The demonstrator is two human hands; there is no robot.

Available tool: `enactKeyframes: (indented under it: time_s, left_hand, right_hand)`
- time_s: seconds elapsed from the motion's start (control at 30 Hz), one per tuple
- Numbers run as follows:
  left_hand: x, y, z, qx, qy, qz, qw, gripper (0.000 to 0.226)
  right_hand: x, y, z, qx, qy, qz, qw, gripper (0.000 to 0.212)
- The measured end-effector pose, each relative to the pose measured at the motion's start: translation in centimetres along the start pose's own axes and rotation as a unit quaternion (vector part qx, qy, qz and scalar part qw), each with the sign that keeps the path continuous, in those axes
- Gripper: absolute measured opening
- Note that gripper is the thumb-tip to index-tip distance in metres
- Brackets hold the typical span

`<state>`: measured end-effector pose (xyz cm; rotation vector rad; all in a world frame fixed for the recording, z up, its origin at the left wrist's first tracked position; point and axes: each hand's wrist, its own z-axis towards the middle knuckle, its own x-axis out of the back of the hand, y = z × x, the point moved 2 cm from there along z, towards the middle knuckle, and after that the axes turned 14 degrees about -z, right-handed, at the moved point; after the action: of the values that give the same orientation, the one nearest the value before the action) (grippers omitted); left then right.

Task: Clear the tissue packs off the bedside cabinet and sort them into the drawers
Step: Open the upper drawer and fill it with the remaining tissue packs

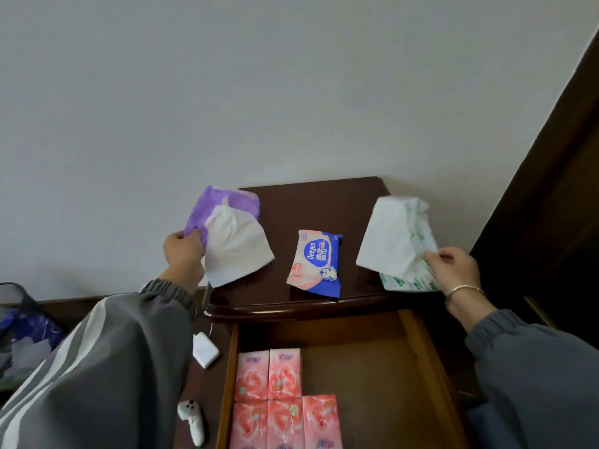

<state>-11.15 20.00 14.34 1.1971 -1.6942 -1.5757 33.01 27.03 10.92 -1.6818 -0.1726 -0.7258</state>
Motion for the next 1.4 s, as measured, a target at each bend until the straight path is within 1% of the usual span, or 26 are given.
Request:
enactKeyframes:
  time_s: [0.07,0.1,0.17,0.23,0.27,0.33,0.37,0.43,0.5,0.57,0.63,0.77,0.83,0.9,0.93,0.97,1.0,1.07,1.1,1.17,1.2,1.27,1.3,1.37,1.4]
  left_hand:
    - [1.5,1.8,-1.7,0.000,0.014,-0.089,0.996,0.008]
    - [2.3,2.7,-3.1,0.007,0.001,-0.126,0.992,0.007]
    - [3.9,4.2,-6.5,0.013,-0.067,-0.141,0.988,0.018]
    - [5.8,4.3,-10.2,0.033,-0.138,-0.097,0.985,0.021]
    - [6.8,3.8,-12.3,0.055,-0.168,-0.061,0.982,0.021]
    - [8.8,1.7,-16.5,0.103,-0.209,0.009,0.972,0.021]
    - [9.6,0.6,-18.7,0.130,-0.222,0.034,0.966,0.019]
    - [10.5,-1.8,-23.0,0.197,-0.235,0.064,0.950,0.014]
    - [10.3,-4.1,-26.2,0.250,-0.245,0.094,0.932,0.015]
    - [8.9,-6.1,-27.8,0.267,-0.244,0.123,0.924,0.019]
    - [6.7,-7.8,-28.8,0.270,-0.236,0.135,0.924,0.019]
    - [1.8,-11.0,-29.9,0.234,-0.207,0.116,0.943,0.020]
    - [0.2,-12.4,-30.2,0.213,-0.178,0.137,0.951,0.026]
    - [-0.3,-13.4,-30.4,0.214,-0.174,0.178,0.945,0.032]
    - [-0.4,-13.9,-30.5,0.222,-0.192,0.207,0.933,0.033]
    - [-0.4,-14.1,-30.7,0.232,-0.227,0.242,0.914,0.033]
    - [-0.3,-14.2,-30.8,0.237,-0.271,0.287,0.888,0.032]
    - [0.0,-13.9,-31.1,0.221,-0.339,0.371,0.836,0.028]
    - [0.1,-13.8,-31.0,0.211,-0.367,0.395,0.815,0.028]
    - [0.4,-13.4,-30.9,0.199,-0.407,0.405,0.794,0.032]
    - [0.4,-13.1,-30.7,0.179,-0.423,0.405,0.791,0.030]
    - [0.6,-12.3,-30.1,0.090,-0.436,0.411,0.795,0.025]
    - [0.9,-11.8,-29.5,0.039,-0.429,0.413,0.802,0.026]
    - [2.0,-10.8,-28.2,-0.026,-0.405,0.415,0.814,0.031]
    - [2.7,-10.3,-27.4,-0.054,-0.395,0.425,0.813,0.034]
  right_hand:
    - [2.0,-0.2,-1.0,-0.005,0.009,0.116,0.993,0.020]
    - [3.2,-0.2,-1.7,-0.010,0.002,0.152,0.988,0.020]
    - [5.7,0.1,-3.5,-0.014,-0.048,0.198,0.979,0.018]
    - [8.2,0.7,-5.6,0.002,-0.144,0.219,0.965,0.010]
    - [9.4,1.2,-6.7,0.015,-0.197,0.209,0.958,0.006]
    - [11.7,2.5,-8.8,0.028,-0.285,0.162,0.944,0.006]
    - [12.7,3.4,-9.7,0.025,-0.312,0.137,0.940,0.006]
    - [14.2,5.5,-10.8,0.004,-0.334,0.098,0.937,0.007]
    - [15.3,7.4,-11.3,-0.027,-0.330,0.082,0.940,0.011]
    - [15.9,8.9,-11.3,-0.051,-0.311,0.083,0.946,0.015]
    - [16.1,9.7,-11.1,-0.067,-0.295,0.080,0.950,0.016]
    - [15.8,10.7,-11.0,-0.082,-0.253,0.061,0.962,0.016]
    - [15.7,10.8,-11.2,-0.076,-0.231,0.047,0.969,0.015]
    - [15.6,10.7,-11.4,-0.066,-0.213,0.031,0.974,0.013]
    - [15.5,10.6,-11.6,-0.061,-0.208,0.022,0.976,0.013]
    - [15.4,10.5,-11.8,-0.053,-0.202,0.011,0.978,0.012]
    - [15.3,10.4,-11.9,-0.046,-0.196,0.001,0.980,0.011]
    - [15.1,10.2,-12.3,-0.034,-0.185,-0.008,0.982,0.011]
    - [14.9,10.1,-12.5,-0.029,-0.184,-0.011,0.982,0.012]
    - [14.6,9.6,-12.9,-0.019,-0.195,-0.009,0.980,0.012]
    - [14.3,9.4,-13.2,-0.016,-0.203,-0.005,0.979,0.013]
    - [13.3,8.8,-13.7,-0.012,-0.219,-0.006,0.976,0.015]
    - [12.6,8.6,-14.0,-0.011,-0.231,-0.010,0.973,0.016]
    - [10.7,8.0,-14.7,-0.006,-0.254,-0.032,0.967,0.016]
    - [9.6,7.7,-15.0,-0.004,-0.259,-0.045,0.965,0.015]
